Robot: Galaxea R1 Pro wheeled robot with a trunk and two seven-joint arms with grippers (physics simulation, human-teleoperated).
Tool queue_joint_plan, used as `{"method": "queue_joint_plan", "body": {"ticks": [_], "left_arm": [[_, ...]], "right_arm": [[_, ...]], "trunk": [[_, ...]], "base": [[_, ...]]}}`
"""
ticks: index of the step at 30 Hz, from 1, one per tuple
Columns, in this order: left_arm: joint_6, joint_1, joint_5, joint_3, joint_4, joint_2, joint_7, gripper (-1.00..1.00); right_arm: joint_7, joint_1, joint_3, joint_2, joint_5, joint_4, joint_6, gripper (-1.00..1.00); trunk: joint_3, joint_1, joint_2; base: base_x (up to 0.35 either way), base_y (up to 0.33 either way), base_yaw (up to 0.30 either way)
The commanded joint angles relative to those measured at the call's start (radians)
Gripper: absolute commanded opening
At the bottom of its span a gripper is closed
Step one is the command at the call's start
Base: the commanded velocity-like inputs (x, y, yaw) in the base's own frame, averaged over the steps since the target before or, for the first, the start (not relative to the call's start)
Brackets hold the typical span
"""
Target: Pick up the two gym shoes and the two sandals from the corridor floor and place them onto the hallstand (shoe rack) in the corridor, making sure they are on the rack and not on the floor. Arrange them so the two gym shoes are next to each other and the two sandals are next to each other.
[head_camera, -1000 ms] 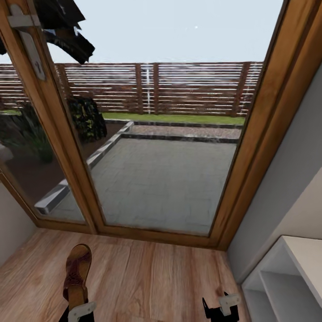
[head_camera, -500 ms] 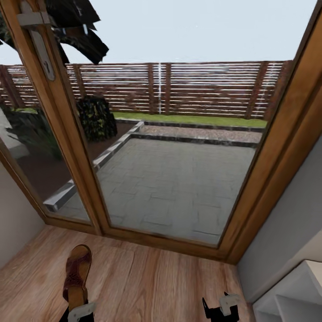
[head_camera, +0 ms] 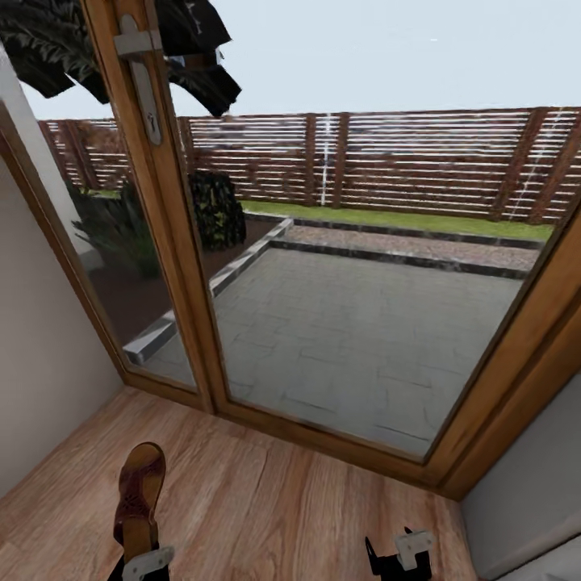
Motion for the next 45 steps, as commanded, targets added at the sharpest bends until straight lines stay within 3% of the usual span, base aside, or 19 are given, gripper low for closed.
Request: {"method": "queue_joint_plan", "body": {"ticks": [1,6,11,13,15,45], "left_arm": [[-0.002,-0.001,0.005,-0.002,0.001,0.0,-0.001,-1.0],[-0.002,-0.001,0.005,-0.002,0.002,-0.001,-0.001,-1.0],[-0.002,-0.001,0.005,-0.002,0.002,-0.001,-0.001,-1.0],[-0.003,-0.001,0.005,-0.002,0.002,-0.001,-0.001,-1.0],[-0.002,-0.001,0.005,-0.002,0.002,-0.001,-0.001,-1.0],[-0.002,-0.001,-0.001,-0.002,0.002,-0.001,-0.001,-1.0]], "right_arm": [[-0.001,0.0,0.003,-0.001,0.002,0.0,-0.003,1.0],[-0.002,0.0,0.001,-0.004,0.001,0.003,-0.013,1.0],[-0.002,0.028,0.001,-0.005,0.0,0.002,-0.117,1.0],[-0.003,0.045,0.001,-0.005,-0.001,0.003,-0.192,1.0],[-0.003,0.055,0.001,-0.005,-0.002,0.002,-0.21,1.0],[-0.003,0.066,-0.001,0.0,-0.002,0.002,-0.223,1.0]], "trunk": [[-0.001,0.0,0.0],[-0.001,0.0,0.0],[-0.002,0.0,0.0],[-0.003,0.0,0.0],[-0.004,0.0,0.0],[-0.008,0.0,0.0]], "base": [[0.0,0.0,0.278],[0.0,0.0,0.278],[0.0,0.0,0.278],[0.0,0.0,0.278],[0.0,0.0,0.278],[0.079,-0.013,0.278]]}}
